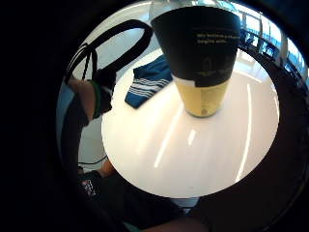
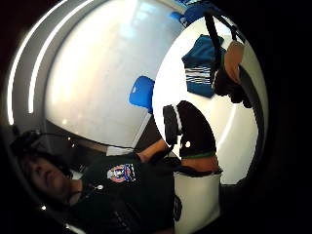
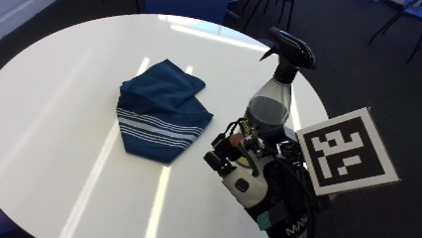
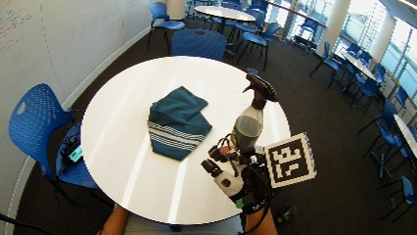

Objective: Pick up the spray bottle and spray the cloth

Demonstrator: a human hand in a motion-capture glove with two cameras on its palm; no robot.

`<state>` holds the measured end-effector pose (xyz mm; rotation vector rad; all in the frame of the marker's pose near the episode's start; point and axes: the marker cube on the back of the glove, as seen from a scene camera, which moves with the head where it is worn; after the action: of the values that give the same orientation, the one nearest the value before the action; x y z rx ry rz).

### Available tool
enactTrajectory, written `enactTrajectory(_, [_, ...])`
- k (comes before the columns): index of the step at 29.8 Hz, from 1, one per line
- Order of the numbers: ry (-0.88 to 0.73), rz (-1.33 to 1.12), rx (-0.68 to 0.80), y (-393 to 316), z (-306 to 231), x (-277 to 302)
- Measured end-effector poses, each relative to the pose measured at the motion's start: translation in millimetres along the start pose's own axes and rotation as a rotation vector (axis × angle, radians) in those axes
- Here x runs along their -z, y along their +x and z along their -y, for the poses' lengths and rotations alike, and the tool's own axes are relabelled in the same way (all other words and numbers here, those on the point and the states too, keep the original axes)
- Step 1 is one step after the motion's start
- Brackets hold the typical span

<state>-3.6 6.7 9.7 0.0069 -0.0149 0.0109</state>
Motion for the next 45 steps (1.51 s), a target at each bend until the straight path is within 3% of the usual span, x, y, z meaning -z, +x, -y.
enactTrajectory(24, [0.053, 0.008, -0.017, 4.4, -0.2, 3.3])
enactTrajectory(45, [0.272, 0.197, -0.094, 22.4, 14.1, 35.4])
